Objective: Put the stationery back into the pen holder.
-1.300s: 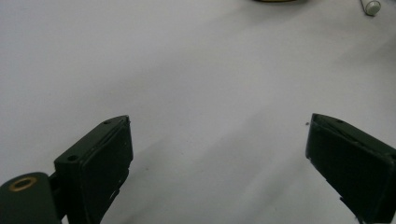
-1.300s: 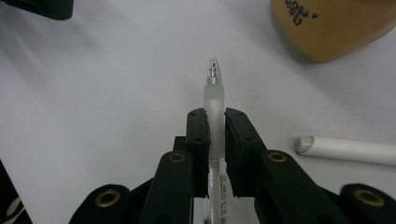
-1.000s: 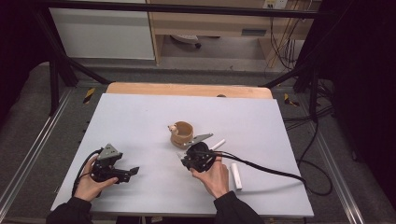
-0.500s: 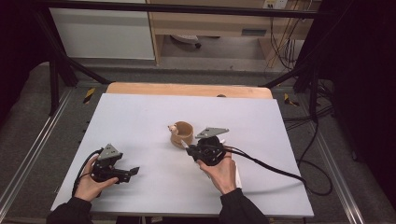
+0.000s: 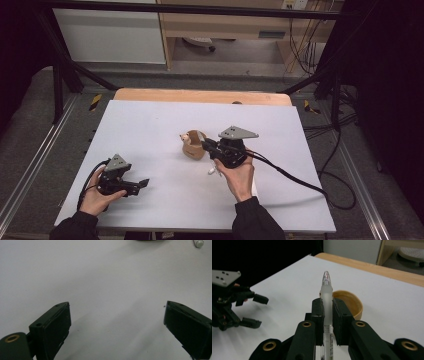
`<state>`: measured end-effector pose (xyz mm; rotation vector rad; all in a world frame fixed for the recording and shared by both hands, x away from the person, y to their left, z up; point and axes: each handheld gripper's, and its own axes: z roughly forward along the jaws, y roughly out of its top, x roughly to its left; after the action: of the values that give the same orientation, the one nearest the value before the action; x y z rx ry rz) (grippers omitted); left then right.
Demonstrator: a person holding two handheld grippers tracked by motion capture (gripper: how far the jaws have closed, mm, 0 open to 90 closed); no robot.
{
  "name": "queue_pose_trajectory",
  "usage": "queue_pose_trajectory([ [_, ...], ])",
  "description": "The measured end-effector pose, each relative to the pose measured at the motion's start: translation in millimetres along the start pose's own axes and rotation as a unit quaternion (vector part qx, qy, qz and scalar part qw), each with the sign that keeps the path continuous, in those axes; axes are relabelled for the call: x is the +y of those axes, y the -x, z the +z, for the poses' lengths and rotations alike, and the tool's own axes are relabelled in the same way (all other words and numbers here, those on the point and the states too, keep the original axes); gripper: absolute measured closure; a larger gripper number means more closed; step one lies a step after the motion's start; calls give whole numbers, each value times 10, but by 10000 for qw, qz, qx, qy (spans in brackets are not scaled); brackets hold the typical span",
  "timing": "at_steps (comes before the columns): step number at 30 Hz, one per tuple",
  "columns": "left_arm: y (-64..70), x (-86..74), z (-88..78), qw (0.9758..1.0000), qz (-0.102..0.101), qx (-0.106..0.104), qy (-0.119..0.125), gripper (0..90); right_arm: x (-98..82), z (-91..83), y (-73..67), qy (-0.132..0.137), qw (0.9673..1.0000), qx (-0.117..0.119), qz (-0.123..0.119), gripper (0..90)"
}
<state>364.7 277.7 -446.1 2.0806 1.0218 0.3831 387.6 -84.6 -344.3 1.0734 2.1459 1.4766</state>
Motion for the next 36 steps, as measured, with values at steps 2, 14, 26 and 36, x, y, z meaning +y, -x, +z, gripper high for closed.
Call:
queue_pose_trajectory([
  [2,-1,0,-1,10000,-2,-3,6,73,26,5,23,108,9999,-29,39,805],
  [14,-3,-2,0,10000,-10,0,-3,74,165,64,179,704,9973,-152,120,805],
  [26,-6,1,-8,10000,-23,-7,27,73,316,203,361,1255,9914,-231,297,805],
  [36,-10,1,-10,10000,-32,-14,37,74,403,452,425,1475,9882,-246,330,805],
])
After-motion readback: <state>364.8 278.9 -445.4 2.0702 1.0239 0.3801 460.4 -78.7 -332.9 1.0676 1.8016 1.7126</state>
